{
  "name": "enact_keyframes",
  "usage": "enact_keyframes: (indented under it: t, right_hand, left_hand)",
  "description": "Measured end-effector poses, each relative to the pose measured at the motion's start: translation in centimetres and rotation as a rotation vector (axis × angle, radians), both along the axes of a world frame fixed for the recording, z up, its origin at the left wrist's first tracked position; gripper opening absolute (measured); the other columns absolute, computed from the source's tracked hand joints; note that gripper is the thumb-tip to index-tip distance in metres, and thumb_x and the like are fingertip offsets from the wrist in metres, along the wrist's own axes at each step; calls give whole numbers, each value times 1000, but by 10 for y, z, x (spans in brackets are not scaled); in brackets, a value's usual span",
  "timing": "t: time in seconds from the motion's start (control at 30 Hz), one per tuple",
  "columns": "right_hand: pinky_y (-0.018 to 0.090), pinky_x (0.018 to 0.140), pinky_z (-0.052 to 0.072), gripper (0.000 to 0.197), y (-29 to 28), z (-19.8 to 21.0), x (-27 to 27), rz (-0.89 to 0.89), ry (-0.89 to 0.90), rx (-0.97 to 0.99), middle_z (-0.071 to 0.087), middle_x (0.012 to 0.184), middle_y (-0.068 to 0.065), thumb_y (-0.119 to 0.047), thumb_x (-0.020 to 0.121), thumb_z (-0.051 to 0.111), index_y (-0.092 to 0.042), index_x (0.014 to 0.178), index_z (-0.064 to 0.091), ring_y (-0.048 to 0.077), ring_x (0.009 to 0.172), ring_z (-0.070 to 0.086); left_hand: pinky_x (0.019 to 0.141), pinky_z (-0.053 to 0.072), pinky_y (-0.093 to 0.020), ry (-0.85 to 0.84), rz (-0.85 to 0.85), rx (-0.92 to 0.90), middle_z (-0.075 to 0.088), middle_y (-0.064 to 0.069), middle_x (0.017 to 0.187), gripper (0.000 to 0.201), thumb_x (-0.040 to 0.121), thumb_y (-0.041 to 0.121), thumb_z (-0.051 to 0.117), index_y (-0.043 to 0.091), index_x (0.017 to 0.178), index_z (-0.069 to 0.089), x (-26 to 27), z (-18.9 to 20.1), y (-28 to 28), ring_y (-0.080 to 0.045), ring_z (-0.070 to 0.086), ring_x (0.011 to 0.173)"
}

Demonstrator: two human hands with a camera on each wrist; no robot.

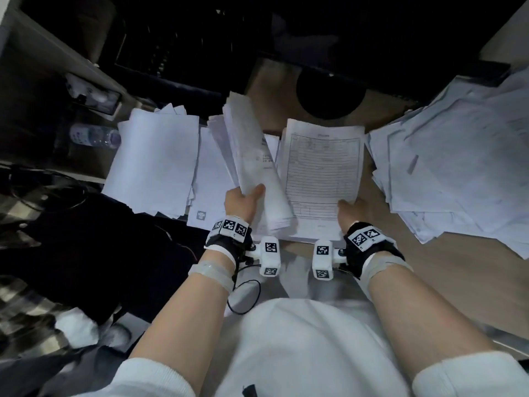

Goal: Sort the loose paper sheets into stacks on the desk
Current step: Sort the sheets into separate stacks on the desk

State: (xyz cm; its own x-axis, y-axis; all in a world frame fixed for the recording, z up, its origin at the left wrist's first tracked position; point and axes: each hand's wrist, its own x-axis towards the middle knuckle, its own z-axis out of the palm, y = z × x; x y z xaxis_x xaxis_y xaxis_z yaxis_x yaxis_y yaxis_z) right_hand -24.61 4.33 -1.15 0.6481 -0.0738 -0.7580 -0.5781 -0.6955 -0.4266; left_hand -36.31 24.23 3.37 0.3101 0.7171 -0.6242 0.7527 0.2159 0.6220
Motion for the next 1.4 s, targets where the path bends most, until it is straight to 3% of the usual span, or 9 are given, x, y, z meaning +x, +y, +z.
enact_keyframes:
  t: [0.17, 0.27, 0.47, 0.67, 0.77, 0.97, 1.1, 1.23, 1.4]
  right_hand:
    - [42, 108, 41, 58, 18, -12, -4, -14, 42, 13, 49, 143, 16, -20, 87, 57, -2, 140, 41, 36, 125, 50]
    - [42, 110, 36, 87, 25, -1, -7, 2, -172, -9, 39, 148, 11, -36, 74, 67, -8, 148, 30, 34, 134, 40]
    - [32, 88, 55, 51, 62, 38, -5, 211, -68, 520, 66, 119, -2, -33, 82, 78, -17, 126, 58, 14, 109, 64]
    - [38, 81, 60, 25, 78, 42, -17, 53, -158, 496, 74, 100, 4, -28, 83, 78, -15, 101, 67, 19, 90, 72]
    - [39, 83, 60, 21, 85, 47, -23, -18, -124, 544, 75, 98, 6, -19, 86, 75, -9, 104, 69, 22, 91, 73]
    - [28, 78, 59, 12, 98, 56, -34, -159, -83, 594, 74, 98, 6, -15, 90, 70, -9, 101, 70, 20, 89, 70]
    - [26, 71, 58, 10, 102, 61, -37, -174, -66, 591, 75, 93, 7, -13, 89, 72, -7, 96, 71, 21, 86, 72]
    - [28, 71, 61, 12, 108, 69, -37, -64, -151, 542, 75, 94, 10, -15, 90, 69, -4, 96, 72, 21, 86, 73]
    - [36, 82, 58, 9, 119, 86, -29, 194, -254, 493, 74, 95, -3, -22, 89, 67, -24, 94, 75, 18, 90, 70]
  left_hand:
    - [82, 59, -39, 36, -71, 63, 74, -16, 99, 42, 84, 35, 76, -1, 106, 72, -4, 2, 1, -30, 70, 88]
    - [79, 57, -33, 38, -66, 75, 73, -11, 95, 39, 81, 32, 80, 0, 102, 73, -3, 2, 0, -26, 69, 85]
    - [76, 57, -29, -25, -135, 41, 75, -7, 91, 45, 67, 44, 89, 9, 91, 73, 6, 5, 5, -21, 71, 83]
    - [62, 48, -24, -236, -167, -152, 61, -9, 74, 49, 96, 53, 54, 8, 78, 59, 4, 19, 20, -19, 58, 67]
    - [71, 52, -25, -291, -186, -217, 66, -6, 76, 52, 100, 54, 45, 11, 77, 63, -5, 20, 31, -19, 64, 72]
    - [89, 55, -34, -338, -86, -348, 75, -8, 89, 49, 99, 48, 52, 3, 107, 71, -5, 28, 50, -22, 71, 87]
    - [89, 57, -41, -345, -142, -332, 75, -16, 93, 41, 95, 41, 63, 1, 92, 71, -5, 30, 53, -30, 72, 88]
    - [65, 53, -25, -379, -214, -366, 70, 2, 67, 37, 90, 46, 66, 14, 73, 64, -5, 38, 50, -14, 66, 64]
    - [77, 57, -26, -415, -207, -358, 76, -1, 97, 35, 82, 41, 78, 12, 102, 72, -4, 39, 46, -17, 72, 91]
